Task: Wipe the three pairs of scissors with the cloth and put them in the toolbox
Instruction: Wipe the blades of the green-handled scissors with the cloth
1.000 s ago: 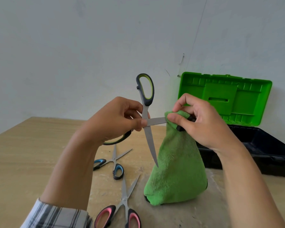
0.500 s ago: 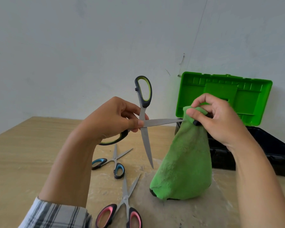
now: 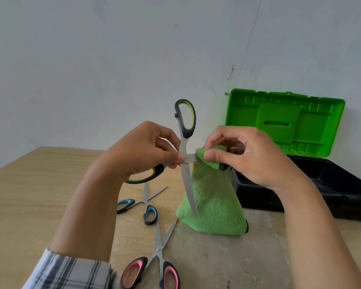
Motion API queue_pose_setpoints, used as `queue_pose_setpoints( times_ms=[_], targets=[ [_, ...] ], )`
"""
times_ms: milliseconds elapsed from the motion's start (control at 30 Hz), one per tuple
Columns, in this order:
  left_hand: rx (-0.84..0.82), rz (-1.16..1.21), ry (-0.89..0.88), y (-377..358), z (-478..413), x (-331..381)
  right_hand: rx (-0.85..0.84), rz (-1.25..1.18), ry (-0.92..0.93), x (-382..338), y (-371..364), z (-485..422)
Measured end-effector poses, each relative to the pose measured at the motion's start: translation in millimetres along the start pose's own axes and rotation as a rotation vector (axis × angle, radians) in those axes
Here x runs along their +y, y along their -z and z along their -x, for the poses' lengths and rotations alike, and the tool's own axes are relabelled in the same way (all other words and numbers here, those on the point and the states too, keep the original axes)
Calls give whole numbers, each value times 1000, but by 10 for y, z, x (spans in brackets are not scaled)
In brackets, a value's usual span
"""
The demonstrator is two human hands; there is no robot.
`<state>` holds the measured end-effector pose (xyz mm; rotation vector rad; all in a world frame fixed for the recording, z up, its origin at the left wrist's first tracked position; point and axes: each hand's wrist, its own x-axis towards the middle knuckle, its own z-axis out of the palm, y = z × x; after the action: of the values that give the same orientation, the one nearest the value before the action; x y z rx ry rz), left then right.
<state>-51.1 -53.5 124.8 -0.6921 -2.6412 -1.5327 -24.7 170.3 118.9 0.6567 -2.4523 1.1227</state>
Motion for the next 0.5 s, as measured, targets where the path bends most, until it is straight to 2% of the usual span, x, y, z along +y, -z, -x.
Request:
queue_pose_setpoints(
  times_ms=[133,333,500],
  targets=[
    [13,2,-9,-19,-16,6,7,74,10,-22,-19,1],
    [21,5,-50,-30,-20,10,107,143,52,-27,-123,-14],
    [-64,16,-70,-60,-28,9,175,113,16,-25,-97,-13]
  ],
)
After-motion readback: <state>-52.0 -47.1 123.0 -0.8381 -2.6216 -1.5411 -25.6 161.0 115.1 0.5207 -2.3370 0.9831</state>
